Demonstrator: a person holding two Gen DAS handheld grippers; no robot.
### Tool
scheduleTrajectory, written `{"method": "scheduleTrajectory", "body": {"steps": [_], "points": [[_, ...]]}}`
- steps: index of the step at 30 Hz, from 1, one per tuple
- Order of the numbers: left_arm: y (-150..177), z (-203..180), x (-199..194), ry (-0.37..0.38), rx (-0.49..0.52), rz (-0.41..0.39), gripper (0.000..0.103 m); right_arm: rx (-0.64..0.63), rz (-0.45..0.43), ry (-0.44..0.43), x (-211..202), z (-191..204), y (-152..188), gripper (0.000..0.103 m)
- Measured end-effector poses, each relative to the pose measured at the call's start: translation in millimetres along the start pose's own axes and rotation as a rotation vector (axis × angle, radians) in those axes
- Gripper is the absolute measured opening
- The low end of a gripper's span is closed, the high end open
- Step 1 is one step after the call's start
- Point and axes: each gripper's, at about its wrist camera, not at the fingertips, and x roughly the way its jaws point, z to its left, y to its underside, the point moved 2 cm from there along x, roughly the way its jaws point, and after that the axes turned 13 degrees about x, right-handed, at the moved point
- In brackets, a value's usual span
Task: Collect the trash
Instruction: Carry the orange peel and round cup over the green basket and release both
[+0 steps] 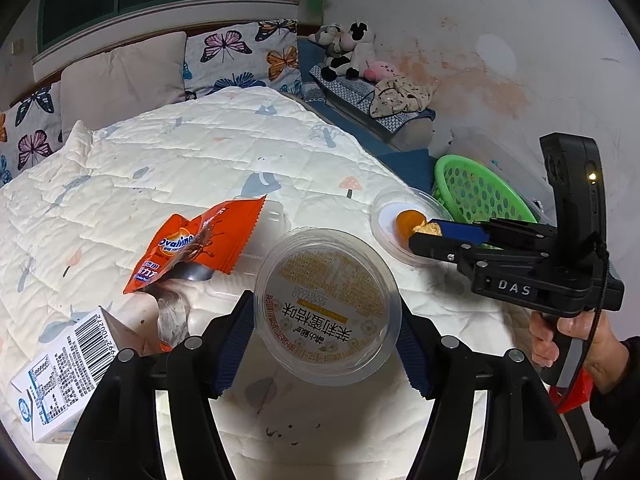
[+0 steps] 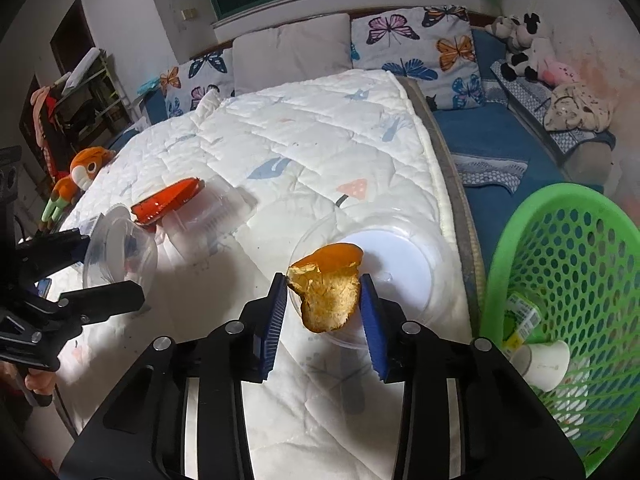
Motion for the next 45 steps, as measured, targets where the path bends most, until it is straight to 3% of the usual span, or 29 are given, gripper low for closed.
{"method": "scheduleTrajectory", "body": {"steps": [10, 26, 33, 38, 45], "points": [[-10.7, -20.0, -0.2, 0.014, 0.024, 0.002, 0.064, 0.024, -0.077, -0.014, -46.0, -9.8, 2.4, 0.036], [-69.5, -106.0, 28.3, 0.099, 0.129, 0.011, 0.064, 0.154, -0.097, 0.155, -86.6, -110.2, 24.5, 0.039], [-90.6, -138.4, 49.8, 0.120, 0.170, 0.035, 0.064, 0.227, -0.086, 0.187, -95.2, -148.7, 36.0, 0.050], [-100.1, -153.4, 67.4, 0.138, 0.178, 0.059, 0.064, 0.241, -0.107, 0.197, -110.3, -159.0, 39.6, 0.059], [-109.3, -167.4, 90.3, 0.143, 0.183, 0.090, 0.064, 0.233, -0.142, 0.218, -130.4, -163.8, 47.1, 0.064]]}}
